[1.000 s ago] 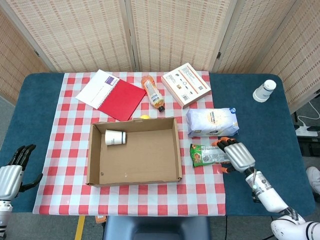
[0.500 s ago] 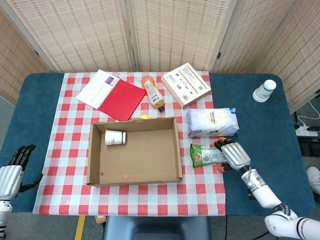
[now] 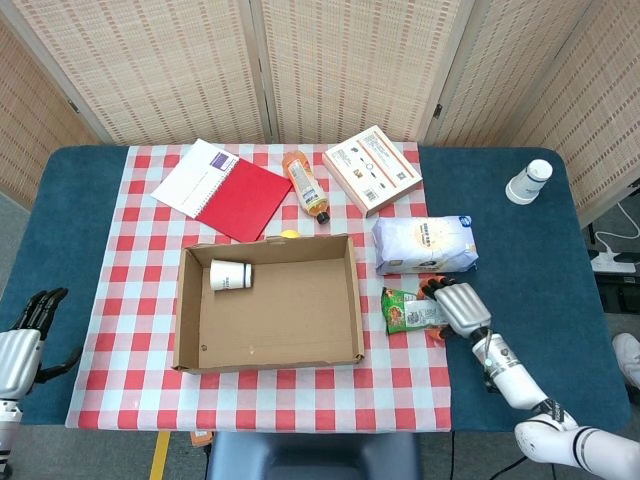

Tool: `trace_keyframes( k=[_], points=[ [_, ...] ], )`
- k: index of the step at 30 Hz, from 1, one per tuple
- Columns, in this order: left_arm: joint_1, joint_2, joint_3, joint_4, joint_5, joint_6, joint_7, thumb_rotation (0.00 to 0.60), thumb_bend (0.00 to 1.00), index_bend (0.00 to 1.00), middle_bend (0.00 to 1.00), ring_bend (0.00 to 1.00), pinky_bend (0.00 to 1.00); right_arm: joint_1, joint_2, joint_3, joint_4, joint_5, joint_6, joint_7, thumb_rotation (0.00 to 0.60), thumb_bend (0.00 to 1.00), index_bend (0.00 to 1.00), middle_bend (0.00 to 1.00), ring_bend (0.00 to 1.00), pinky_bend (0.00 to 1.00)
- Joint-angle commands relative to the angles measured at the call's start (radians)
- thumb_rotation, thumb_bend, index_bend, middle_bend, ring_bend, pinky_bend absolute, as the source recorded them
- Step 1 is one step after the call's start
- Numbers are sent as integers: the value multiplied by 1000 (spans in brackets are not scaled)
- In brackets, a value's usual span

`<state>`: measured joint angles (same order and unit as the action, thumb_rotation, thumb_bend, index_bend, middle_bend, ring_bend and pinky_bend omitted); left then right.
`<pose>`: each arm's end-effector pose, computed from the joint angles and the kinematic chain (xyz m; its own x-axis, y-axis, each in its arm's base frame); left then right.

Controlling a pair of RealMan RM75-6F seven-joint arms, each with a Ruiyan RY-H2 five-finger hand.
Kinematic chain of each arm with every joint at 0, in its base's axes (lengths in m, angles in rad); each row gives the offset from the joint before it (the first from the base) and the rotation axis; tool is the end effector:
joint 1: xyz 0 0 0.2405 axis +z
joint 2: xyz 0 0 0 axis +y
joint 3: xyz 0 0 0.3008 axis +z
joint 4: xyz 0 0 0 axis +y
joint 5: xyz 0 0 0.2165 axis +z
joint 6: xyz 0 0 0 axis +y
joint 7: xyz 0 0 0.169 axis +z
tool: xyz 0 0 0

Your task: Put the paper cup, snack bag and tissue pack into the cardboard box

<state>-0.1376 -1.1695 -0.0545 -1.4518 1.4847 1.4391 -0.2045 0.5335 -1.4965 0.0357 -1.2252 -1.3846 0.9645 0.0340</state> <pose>-0.3759 0.2333 0.1667 0.3041 0.0150 0.9525 0.9524 -0.0249 -0.3037 -0.3134 -0.3554 -0.0073 0.4467 -0.3444 0.8257 -0.8889 -0.2755 0.3660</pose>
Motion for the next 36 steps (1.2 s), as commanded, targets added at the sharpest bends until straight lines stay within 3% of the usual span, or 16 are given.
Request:
trace_keyframes(
  k=[1, 10, 17, 27, 31, 36],
  points=[
    [0, 0, 0, 0, 0, 0, -1, 600, 297, 54, 39, 0, 274, -1, -5, 2, 5, 2, 2, -3, 600, 52, 477, 305, 271, 412],
    [1, 2, -2, 2, -1, 1, -11, 600, 296, 55, 39, 0, 275, -26, -73, 33, 73, -31, 129, -17, 600, 272, 746, 500, 495, 678],
    [2, 4, -4, 2, -3, 3, -13, 600, 296, 55, 39, 0, 275, -36, -38, 25, 24, -73, 173, -24, 600, 311, 811, 549, 549, 737],
    [4, 10, -4, -2, 1, 9, -20, 600, 295, 55, 39, 0, 275, -48, 188, 70, -356, -133, 290, -225, 600, 309, 816, 553, 555, 743],
    [6, 12, -3, -6, 5, 14, -19, 600, 296, 55, 39, 0, 275, -18, 279, 135, -540, -149, 311, -361, 600, 311, 820, 557, 564, 745],
    [7, 13, -3, -9, 6, 17, -16, 600, 297, 54, 39, 0, 276, 61, 298, 226, -667, -103, 258, -476, 600, 314, 820, 558, 564, 745]
  ],
)
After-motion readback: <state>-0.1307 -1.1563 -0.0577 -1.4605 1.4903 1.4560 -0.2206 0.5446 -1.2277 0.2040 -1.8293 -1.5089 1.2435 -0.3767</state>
